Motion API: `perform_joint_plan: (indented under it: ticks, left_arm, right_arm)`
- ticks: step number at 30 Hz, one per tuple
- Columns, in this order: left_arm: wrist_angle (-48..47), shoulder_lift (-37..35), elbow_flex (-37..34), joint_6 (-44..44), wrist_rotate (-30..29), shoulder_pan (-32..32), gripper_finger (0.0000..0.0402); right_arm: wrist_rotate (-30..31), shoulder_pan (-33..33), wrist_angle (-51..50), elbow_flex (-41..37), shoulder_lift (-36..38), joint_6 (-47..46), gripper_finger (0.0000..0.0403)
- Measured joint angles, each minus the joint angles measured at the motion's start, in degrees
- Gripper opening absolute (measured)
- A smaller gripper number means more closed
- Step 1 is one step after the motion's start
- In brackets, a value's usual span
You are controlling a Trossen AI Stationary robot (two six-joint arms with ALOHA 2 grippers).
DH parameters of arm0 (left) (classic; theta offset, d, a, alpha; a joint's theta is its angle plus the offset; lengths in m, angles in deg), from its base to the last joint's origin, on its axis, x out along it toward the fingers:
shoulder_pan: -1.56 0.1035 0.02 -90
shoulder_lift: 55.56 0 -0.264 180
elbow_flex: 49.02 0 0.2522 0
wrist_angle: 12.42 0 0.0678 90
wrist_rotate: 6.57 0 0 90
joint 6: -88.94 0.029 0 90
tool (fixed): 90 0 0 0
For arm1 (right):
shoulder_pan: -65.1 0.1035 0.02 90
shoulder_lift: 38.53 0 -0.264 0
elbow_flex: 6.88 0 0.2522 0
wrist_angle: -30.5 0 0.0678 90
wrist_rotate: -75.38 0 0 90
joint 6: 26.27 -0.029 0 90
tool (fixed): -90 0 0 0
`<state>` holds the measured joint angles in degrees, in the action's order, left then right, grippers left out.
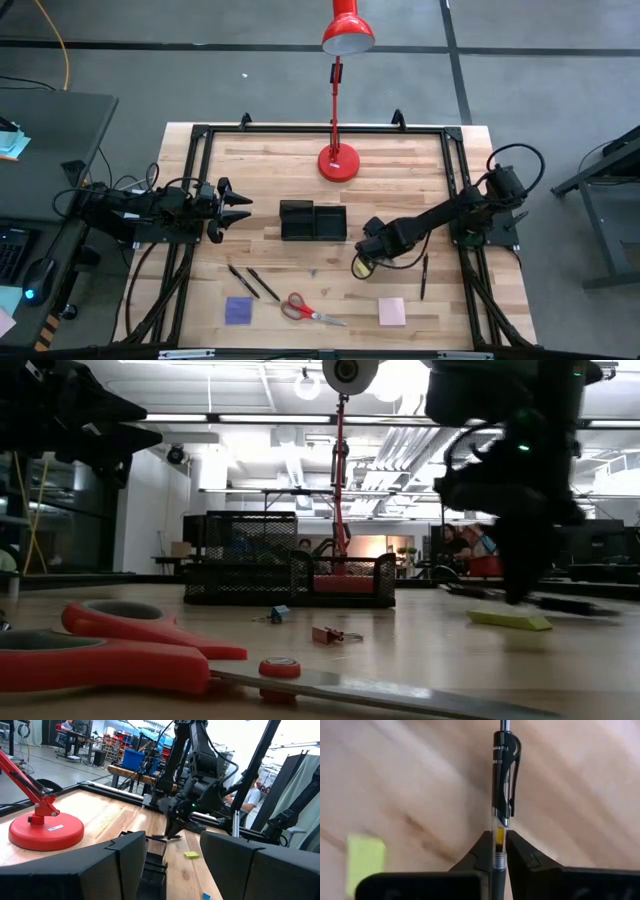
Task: Pick and place office supplies into organizer
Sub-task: Put the black pen into the desk organizer
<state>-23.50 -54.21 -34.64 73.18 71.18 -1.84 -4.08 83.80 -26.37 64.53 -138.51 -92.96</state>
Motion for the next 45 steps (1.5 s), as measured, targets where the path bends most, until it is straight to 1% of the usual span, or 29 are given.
perform_joint_plan:
  ticks: [7,10,15,18,23,27,34,37,40,43,45]
  left_arm:
    - [0.0,0.0,0.0,0.0,0.0,0.0,0.0184]
    - [0.0,0.0,0.0,0.0,0.0,0.0,0.0184]
    - [0.0,0.0,0.0,0.0,0.0,0.0,0.0184]
    - [0.0,0.0,0.0,0.0,0.0,0.0,0.0184]
    - [0.1,0.0,0.0,0.0,0.0,0.0,0.0184]
    - [0.2,0.0,0.0,0.0,0.0,0.0,0.0184]
    - [0.3,0.0,0.0,-2.5,0.0,0.0,0.0184]
    - [0.3,0.0,0.0,-2.7,0.0,0.0,0.0184]
    - [0.2,0.0,0.0,-2.7,0.0,0.0,0.0184]
    - [0.2,0.0,0.0,-3.3,1.1,0.0,0.0184]
    - [0.7,0.0,0.0,-5.9,1.3,0.0,0.0184]
  right_arm:
    - [1.8,0.2,-3.0,4.3,0.1,2.4,0.0008]
    - [4.7,0.7,-5.6,6.7,0.1,2.7,0.0010]
    - [11.8,2.5,-10.1,11.2,0.2,3.7,0.0011]
    - [18.6,3.7,-10.4,13.8,0.2,4.5,0.0010]
    - [28.1,5.3,-9.1,17.6,0.2,8.8,0.0012]
    - [34.9,6.1,-4.9,18.8,0.3,13.3,0.0010]
    - [40.3,6.0,6.1,18.8,-0.2,23.6,0.0014]
    - [41.8,6.0,11.6,18.8,-0.7,28.7,0.0014]
    - [41.6,5.7,16.7,18.8,-1.6,33.6,0.0015]
    - [41.2,5.1,19.7,18.8,-2.5,36.0,0.0015]
    - [41.2,4.3,20.7,18.8,-3.3,36.8,0.0015]
